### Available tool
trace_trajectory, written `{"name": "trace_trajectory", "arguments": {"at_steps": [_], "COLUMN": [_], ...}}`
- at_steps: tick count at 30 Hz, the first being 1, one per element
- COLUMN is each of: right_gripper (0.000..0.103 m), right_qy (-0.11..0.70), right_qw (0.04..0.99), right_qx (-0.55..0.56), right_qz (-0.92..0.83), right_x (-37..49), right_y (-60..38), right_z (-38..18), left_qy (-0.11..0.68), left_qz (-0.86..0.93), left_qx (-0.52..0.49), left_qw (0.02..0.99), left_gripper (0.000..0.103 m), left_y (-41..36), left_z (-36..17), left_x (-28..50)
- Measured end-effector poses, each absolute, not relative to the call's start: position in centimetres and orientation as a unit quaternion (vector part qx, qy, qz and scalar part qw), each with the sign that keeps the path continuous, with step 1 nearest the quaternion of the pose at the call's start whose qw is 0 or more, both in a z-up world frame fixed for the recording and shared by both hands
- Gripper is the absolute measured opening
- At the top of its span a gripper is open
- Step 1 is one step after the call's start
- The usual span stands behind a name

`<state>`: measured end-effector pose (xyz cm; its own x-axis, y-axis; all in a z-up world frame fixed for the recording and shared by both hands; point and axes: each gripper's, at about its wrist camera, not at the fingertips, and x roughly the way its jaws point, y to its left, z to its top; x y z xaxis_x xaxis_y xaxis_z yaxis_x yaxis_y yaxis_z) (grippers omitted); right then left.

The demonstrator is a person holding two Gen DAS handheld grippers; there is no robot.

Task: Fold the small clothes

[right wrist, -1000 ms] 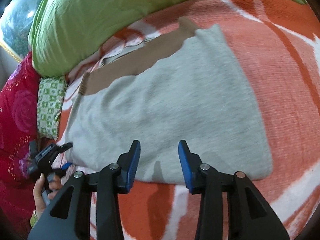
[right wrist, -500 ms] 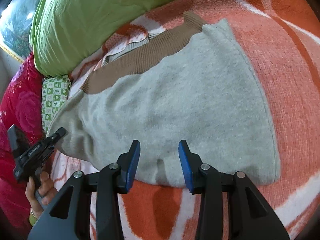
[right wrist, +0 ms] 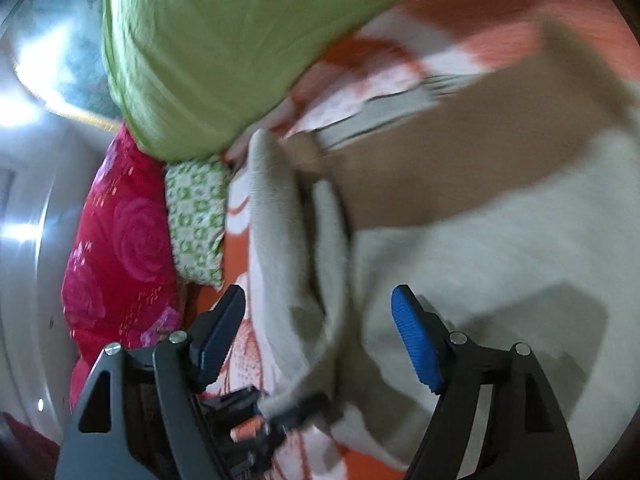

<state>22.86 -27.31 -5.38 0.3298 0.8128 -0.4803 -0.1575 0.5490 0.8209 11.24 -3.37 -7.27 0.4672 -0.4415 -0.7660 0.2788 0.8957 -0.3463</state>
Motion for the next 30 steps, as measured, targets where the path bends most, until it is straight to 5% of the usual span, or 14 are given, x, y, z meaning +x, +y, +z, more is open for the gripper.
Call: {"name": "trace_trajectory", "arguments": {"at_steps": [4,5,6,8,19,30], "right_gripper": [0.075,0.063,0.037,0.019,0.016,0.016], "right_qy": [0.486,0.493,0.501,0.511,0.42,0.455], "right_qw": [0.734,0.73,0.723,0.718,0.793,0.798], "right_qx": [0.321,0.32,0.322,0.32,0.294,0.337], "right_qz": [0.35,0.349,0.351,0.347,0.329,0.204], "right_x": [26.2,27.2,28.0,28.6,23.3,20.7], "right_y": [-23.2,-22.4,-21.7,-21.2,-31.8,-41.4], "right_z": [-6.0,-6.3,-6.6,-6.7,1.1,-5.7], "left_qy": [0.475,0.476,0.475,0.473,0.453,0.497], "left_qz": [-0.215,-0.215,-0.213,-0.211,-0.325,-0.373], "left_qx": [-0.094,-0.094,-0.092,-0.089,-0.098,-0.039], "left_qw": [0.848,0.848,0.849,0.851,0.825,0.782], "left_gripper": [0.015,0.015,0.015,0.015,0.015,0.016], "left_y": [-3.2,-3.2,-3.4,-3.2,-9.8,-18.1], "left_z": [-7.1,-7.1,-6.9,-6.5,-2.4,-7.1], "left_x": [11.6,11.6,11.6,11.6,10.3,10.7]}}
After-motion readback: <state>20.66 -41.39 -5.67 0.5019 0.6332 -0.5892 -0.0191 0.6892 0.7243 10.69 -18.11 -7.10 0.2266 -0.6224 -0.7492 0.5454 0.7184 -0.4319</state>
